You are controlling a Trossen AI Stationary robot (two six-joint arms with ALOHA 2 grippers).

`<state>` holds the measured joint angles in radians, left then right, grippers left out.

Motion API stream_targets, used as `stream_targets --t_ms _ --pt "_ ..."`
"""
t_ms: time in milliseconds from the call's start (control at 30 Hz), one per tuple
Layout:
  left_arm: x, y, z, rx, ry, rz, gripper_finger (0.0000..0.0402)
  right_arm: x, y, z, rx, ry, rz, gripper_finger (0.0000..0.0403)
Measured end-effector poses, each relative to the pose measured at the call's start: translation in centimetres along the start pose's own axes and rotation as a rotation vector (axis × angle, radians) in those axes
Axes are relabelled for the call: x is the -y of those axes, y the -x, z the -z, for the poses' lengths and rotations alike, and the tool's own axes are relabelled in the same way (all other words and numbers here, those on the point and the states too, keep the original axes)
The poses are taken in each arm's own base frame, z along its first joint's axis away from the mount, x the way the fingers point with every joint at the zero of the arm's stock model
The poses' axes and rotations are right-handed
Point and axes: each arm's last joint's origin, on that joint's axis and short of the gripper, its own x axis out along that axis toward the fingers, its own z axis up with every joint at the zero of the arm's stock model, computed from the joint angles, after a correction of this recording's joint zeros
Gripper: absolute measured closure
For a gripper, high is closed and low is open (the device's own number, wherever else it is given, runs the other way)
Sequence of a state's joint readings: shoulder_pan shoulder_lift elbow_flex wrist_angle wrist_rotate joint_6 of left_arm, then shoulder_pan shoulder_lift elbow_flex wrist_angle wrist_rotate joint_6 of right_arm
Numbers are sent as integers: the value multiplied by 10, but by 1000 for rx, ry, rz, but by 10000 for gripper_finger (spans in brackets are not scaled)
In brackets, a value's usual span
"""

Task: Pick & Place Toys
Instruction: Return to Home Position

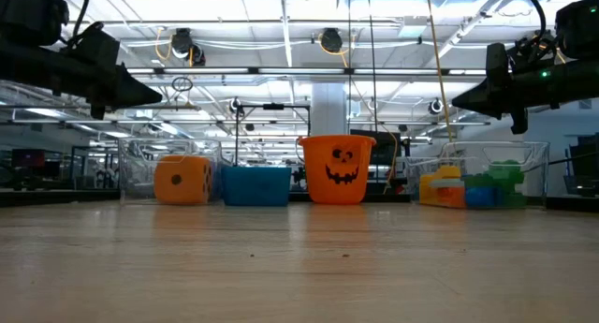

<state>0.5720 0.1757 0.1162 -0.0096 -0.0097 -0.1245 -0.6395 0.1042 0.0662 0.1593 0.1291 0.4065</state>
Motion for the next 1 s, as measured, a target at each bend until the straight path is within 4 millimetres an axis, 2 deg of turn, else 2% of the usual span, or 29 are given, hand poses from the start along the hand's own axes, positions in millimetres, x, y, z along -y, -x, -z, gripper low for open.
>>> stream_targets --t_ms 267,367,533,800,1000 --pt "-2 -4 14 61 73 15 397 0 0 0 0 0 0 399" --pt "-2 -4 15 63 76 16 388 0 0 0 0 0 0 399" --pt "-3 -5 24 9 72 -7 376 0 0 0 0 0 0 398" --pt "-3 -5 26 -7 128 -12 397 0 0 0 0 0 0 399" --pt "-3 -5 26 -6 140 -12 372 0 0 0 0 0 0 399"
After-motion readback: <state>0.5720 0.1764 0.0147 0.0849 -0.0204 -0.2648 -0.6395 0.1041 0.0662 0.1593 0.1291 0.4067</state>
